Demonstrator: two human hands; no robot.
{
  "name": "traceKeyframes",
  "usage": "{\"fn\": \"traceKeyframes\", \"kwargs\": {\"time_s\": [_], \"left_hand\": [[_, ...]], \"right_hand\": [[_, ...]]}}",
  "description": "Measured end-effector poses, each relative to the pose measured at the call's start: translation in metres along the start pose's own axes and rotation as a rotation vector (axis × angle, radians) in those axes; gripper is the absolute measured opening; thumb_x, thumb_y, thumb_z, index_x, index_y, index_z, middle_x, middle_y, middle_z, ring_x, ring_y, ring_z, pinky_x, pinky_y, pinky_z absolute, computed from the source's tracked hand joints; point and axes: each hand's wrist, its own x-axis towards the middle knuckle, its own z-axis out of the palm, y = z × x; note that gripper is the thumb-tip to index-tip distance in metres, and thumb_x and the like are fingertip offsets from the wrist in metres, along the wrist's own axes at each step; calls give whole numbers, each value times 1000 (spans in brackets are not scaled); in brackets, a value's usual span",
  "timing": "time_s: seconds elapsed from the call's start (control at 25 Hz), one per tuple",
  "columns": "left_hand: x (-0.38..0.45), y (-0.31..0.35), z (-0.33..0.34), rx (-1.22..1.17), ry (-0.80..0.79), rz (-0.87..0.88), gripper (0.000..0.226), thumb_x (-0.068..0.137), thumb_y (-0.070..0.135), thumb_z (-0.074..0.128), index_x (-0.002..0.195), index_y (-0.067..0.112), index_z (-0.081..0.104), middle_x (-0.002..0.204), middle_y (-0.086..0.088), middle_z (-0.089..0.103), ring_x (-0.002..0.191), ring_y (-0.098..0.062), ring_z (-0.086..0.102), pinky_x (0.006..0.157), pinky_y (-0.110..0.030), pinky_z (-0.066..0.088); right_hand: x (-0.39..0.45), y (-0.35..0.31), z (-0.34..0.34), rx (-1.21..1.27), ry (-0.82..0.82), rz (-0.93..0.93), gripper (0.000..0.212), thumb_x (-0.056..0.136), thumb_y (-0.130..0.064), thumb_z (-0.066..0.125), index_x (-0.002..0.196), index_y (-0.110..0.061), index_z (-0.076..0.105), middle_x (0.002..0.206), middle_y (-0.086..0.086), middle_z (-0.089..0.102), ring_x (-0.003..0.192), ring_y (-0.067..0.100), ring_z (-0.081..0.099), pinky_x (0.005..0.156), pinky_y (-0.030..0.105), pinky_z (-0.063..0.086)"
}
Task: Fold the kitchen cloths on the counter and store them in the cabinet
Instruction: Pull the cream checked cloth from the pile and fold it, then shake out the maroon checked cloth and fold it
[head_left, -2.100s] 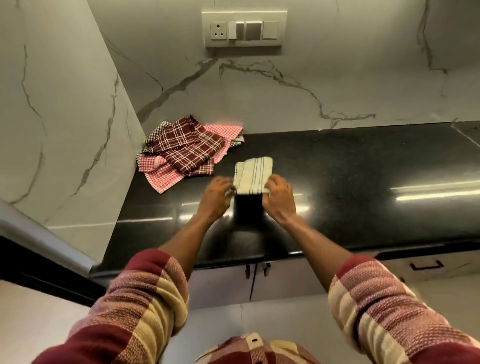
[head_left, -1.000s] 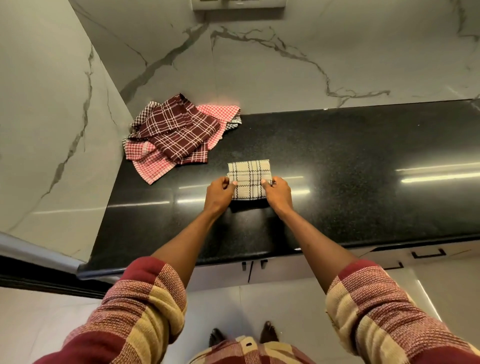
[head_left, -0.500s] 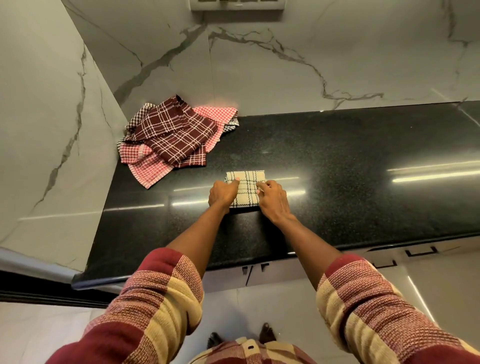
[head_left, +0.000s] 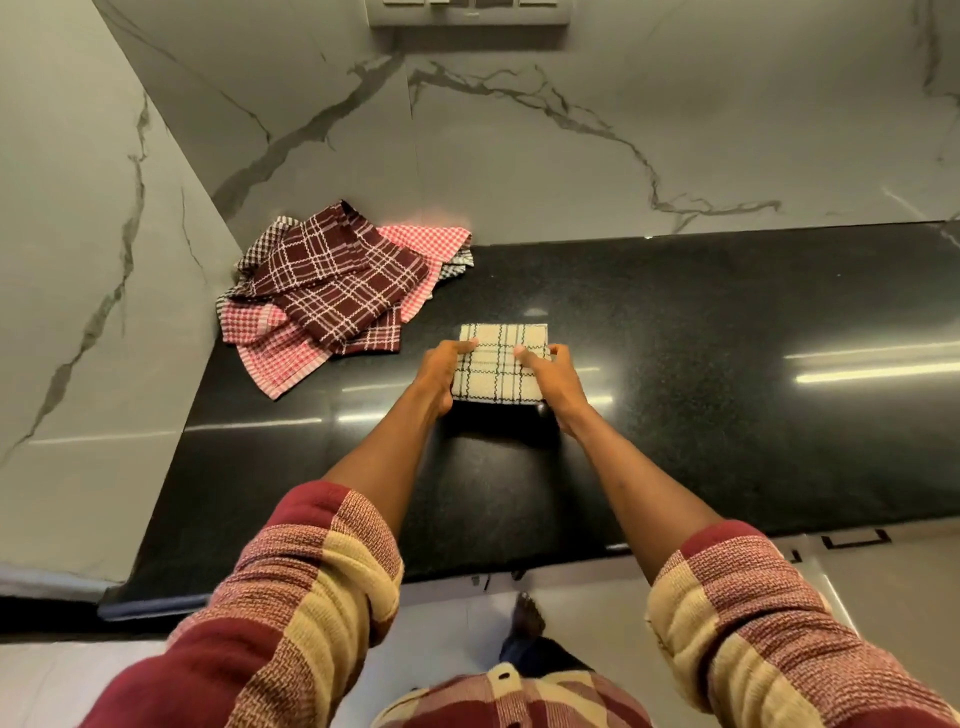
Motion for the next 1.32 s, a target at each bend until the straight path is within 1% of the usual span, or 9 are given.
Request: {"fn": "traceKeyframes", "kwargs": {"time_s": [0.12, 0.32, 0.44, 0.52, 0.64, 0.76, 0.88, 1.08, 1.32], "left_hand": [[26, 15, 32, 11, 82, 103, 29, 89, 9, 63, 115, 1, 54, 108, -24, 65, 76, -29, 67, 58, -39, 60], [76, 42, 82, 184, 187, 362, 44, 80, -14, 56, 109, 13, 38, 110, -18, 52, 95, -28, 57, 85, -45, 52], [101, 57, 110, 381, 184, 522, 34, 78, -17, 49, 102, 6, 55, 99, -14, 59, 80, -18, 57, 69, -25, 51], [125, 69, 130, 499, 177, 568, 39, 78, -15, 46, 112, 2, 58, 114, -21, 59, 93, -25, 61, 83, -34, 55], [157, 72, 144, 834, 128, 536, 46, 88, -2, 50, 133, 1, 48, 142, -25, 40, 132, -35, 42, 114, -35, 32], [171, 62, 138, 1214, 103, 492, 52, 96, 17, 48, 145, 6, 37, 153, -24, 27, 142, -37, 25, 118, -36, 21], [164, 59, 130, 1166, 73, 549, 51, 98, 19, 47, 146, 9, 36, 153, -23, 30, 143, -35, 25, 119, -37, 21], [122, 62, 70, 1021, 497, 818, 26, 89, 9, 51, 113, 5, 60, 114, -16, 58, 110, -32, 52, 97, -40, 41], [85, 93, -54, 1095, 877, 716, 28, 79, 6, 50, 106, 7, 58, 113, -15, 55, 108, -33, 49, 95, -45, 39]], "right_hand": [[41, -23, -14, 90, 3, -12, 55, 85, -11, 67, 130, -10, 36, 118, 10, 62, 99, 24, 66, 87, 39, 56], [110, -52, -38, -172, 180, -272, 39, 85, -3, 58, 106, -20, 31, 106, 5, 54, 79, 13, 58, 58, 15, 43], [148, -68, -45, -363, 218, -405, 23, 86, -1, 55, 103, -12, 44, 111, 11, 44, 81, 18, 50, 63, 17, 39], [178, -80, -51, -431, 239, -451, 16, 89, -1, 52, 103, -7, 52, 114, 15, 43, 81, 21, 51, 68, 18, 39], [215, -78, -67, -640, 129, -358, 23, 96, -15, 49, 113, -4, 59, 126, 20, 42, 101, 35, 55, 90, 34, 46], [224, -59, -76, -959, 29, -288, 42, 99, -34, 45, 136, -15, 52, 137, 22, 41, 124, 40, 41, 107, 45, 36], [223, -64, -73, -959, 42, -272, 44, 97, -33, 46, 138, -18, 49, 142, 21, 39, 127, 40, 37, 108, 47, 34], [181, -74, -31, -1025, 281, -492, 54, 84, -12, 55, 136, -4, 43, 147, 22, 32, 132, 40, 33, 109, 47, 28], [131, -85, 96, -922, -87, -603, 21, 88, -7, 47, 103, -5, 62, 110, 23, 66, 104, 41, 60, 88, 43, 41]]}}
